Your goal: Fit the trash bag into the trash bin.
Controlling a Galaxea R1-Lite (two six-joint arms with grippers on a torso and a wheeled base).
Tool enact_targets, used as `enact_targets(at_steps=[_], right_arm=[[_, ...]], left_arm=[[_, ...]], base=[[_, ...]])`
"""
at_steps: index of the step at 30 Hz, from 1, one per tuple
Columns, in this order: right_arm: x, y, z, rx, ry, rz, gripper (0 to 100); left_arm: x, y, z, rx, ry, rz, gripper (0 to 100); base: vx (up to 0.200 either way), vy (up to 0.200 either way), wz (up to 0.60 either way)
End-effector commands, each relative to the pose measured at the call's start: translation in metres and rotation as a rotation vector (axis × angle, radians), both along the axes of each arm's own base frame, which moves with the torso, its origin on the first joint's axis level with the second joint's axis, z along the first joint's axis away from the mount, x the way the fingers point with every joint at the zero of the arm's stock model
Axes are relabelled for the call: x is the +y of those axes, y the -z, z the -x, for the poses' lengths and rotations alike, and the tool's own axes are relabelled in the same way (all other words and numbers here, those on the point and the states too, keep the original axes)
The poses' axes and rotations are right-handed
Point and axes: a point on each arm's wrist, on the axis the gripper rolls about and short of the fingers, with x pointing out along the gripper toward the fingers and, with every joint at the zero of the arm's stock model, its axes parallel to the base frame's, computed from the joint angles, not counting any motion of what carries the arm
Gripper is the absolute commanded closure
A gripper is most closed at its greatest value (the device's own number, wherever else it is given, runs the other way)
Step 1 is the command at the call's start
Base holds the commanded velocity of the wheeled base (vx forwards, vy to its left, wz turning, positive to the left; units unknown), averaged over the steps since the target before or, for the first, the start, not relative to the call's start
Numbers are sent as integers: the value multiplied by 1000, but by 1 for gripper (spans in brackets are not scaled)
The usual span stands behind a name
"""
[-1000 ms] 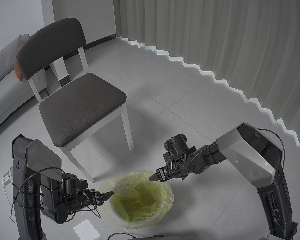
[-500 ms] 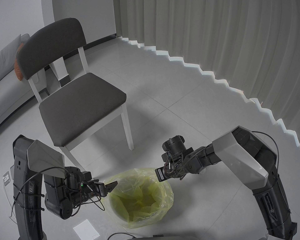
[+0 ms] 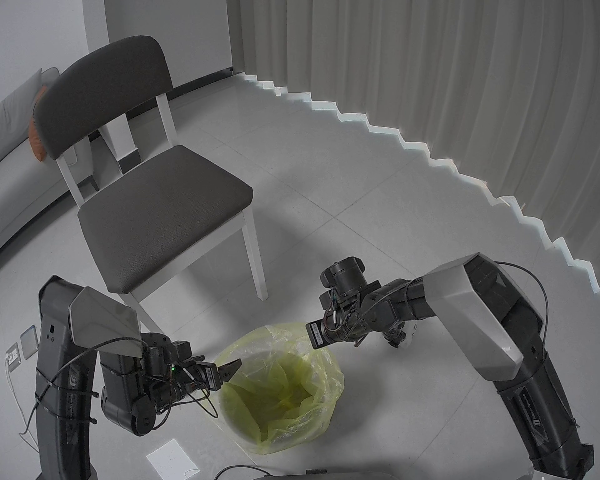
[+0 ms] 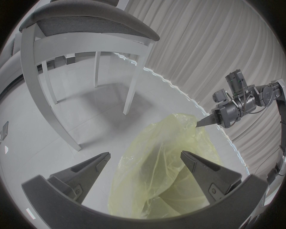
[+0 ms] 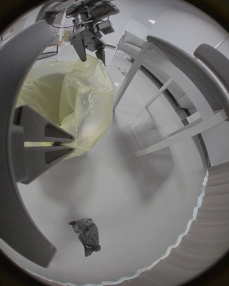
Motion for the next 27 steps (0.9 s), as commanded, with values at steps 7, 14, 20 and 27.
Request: enact_targets(at_steps=[7, 14, 20, 27], right_arm=[[4, 35, -8, 45, 9, 41, 100], [0, 33, -3, 97, 7, 79, 0], [-8, -32, 6, 29, 48, 42, 0], [-31, -31, 20, 87, 67, 98, 0]], left_arm=[[6, 18, -11, 5, -26, 0, 0], [7, 16, -9, 6, -31, 4, 0], [19, 16, -8, 15, -66, 2, 0], [26, 13, -4, 26, -87, -3, 0]], base=[[0, 0, 0], [0, 0, 0], [0, 0, 0], [0, 0, 0]])
